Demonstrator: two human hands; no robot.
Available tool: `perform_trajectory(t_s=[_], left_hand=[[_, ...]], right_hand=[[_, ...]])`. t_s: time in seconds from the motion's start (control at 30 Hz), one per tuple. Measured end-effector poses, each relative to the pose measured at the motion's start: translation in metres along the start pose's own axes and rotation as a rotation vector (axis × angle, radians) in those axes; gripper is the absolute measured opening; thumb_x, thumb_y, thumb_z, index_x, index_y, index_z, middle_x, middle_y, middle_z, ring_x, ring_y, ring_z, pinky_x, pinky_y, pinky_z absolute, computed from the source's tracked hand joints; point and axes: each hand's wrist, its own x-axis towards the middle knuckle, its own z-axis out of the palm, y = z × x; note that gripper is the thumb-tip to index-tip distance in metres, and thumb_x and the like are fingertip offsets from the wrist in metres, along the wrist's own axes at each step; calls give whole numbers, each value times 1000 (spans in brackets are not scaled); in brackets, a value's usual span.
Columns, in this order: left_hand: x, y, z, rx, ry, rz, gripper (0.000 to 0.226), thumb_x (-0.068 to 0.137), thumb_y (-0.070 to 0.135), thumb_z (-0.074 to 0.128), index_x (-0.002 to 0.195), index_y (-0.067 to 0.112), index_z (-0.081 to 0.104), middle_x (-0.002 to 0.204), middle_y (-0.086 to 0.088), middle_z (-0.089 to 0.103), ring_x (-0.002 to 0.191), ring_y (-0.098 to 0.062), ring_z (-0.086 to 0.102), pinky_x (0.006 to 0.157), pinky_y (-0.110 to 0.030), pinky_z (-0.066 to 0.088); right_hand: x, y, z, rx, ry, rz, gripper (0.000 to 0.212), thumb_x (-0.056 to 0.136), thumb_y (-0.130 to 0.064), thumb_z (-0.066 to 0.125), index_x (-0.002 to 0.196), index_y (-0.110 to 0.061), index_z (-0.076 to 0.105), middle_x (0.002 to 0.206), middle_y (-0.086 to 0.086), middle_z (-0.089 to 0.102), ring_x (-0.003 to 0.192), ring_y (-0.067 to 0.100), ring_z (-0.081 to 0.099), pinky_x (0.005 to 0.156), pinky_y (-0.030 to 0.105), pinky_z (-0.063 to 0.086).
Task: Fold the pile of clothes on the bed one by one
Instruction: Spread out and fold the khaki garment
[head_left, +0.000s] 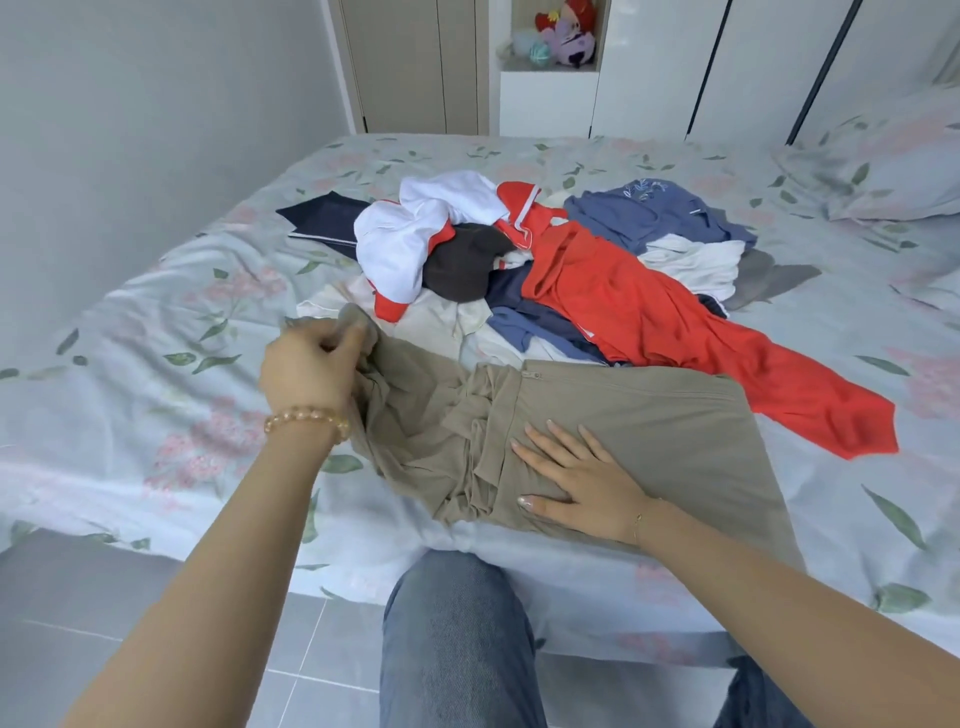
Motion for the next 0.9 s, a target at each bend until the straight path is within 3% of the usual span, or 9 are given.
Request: perform_trajectory(t_s=[0.13, 0.23, 0.3, 0.4, 0.47, 0.53, 0.77, 0.83, 0.9], left_hand=[[-10, 87, 0, 224, -70, 347, 43, 89, 40, 53, 53, 18, 42, 66, -3, 52, 63, -28, 53, 55, -33, 40], [-37, 151, 19, 278, -199, 537, 31, 92, 33, 51, 66, 18, 48, 77, -2, 48, 74, -25, 53, 57, -29, 34], [-68, 184, 41, 308, -316, 660, 24, 93, 31, 50, 73, 18, 52, 85, -5, 54, 82, -26, 57, 58, -30, 34], [-125, 206, 90, 256, -723, 848, 19, 92, 26, 53, 104, 15, 64, 100, -6, 65, 98, -27, 60, 65, -31, 38], [-160, 206, 111, 129, -1111, 834, 47, 90, 20, 62, 135, 17, 52, 111, -7, 66, 103, -25, 60, 84, -28, 43], [-177, 197, 119, 42, -1245, 755, 59, 89, 18, 65, 144, 21, 42, 121, -5, 64, 100, -21, 61, 88, -21, 40], [-119, 107, 80, -315, -634, 197, 15, 84, 22, 61, 85, 35, 68, 90, 10, 72, 89, -15, 67, 88, -36, 52], [-101, 70, 67, -187, -471, 9, 10, 88, 21, 63, 96, 24, 67, 100, 3, 69, 95, -19, 64, 88, -33, 50], [-94, 37, 62, -84, -518, -208, 35, 88, 29, 65, 118, 12, 59, 120, -8, 61, 107, -25, 60, 91, -32, 44]], right_hand=[[-9, 3, -8, 231, 24, 43, 80, 83, -76, 32, 152, -37, 18, 158, -16, 5, 147, 4, 0, 118, 26, -4], [-35, 29, -18, 303, 315, 164, 50, 88, -37, 52, 135, -21, 56, 144, 0, 49, 134, 21, 44, 111, 29, 31], [-65, 54, -25, 299, 523, 326, 40, 83, -15, 58, 123, -12, 64, 127, 6, 61, 118, 28, 56, 100, 33, 42], [-112, 89, -33, 335, 621, 542, 42, 82, 0, 58, 123, -9, 62, 125, 10, 61, 116, 32, 54, 97, 36, 42], [-134, 107, -33, 349, 600, 590, 46, 82, 2, 55, 127, -8, 59, 128, 12, 60, 120, 34, 52, 101, 38, 40], [-147, 112, -34, 370, 579, 592, 50, 81, 5, 54, 129, -7, 58, 130, 13, 59, 123, 34, 50, 102, 38, 39], [-120, 61, -39, 321, 589, 288, 48, 78, -5, 51, 125, -7, 62, 134, 11, 56, 123, 32, 51, 107, 34, 36], [-94, 40, -39, 169, 552, 133, 49, 80, -21, 47, 126, -13, 62, 137, 9, 55, 127, 31, 50, 110, 45, 37], [-66, 18, -38, 36, 432, 38, 55, 86, -42, 42, 136, -22, 54, 150, 3, 42, 140, 27, 35, 115, 52, 22]])
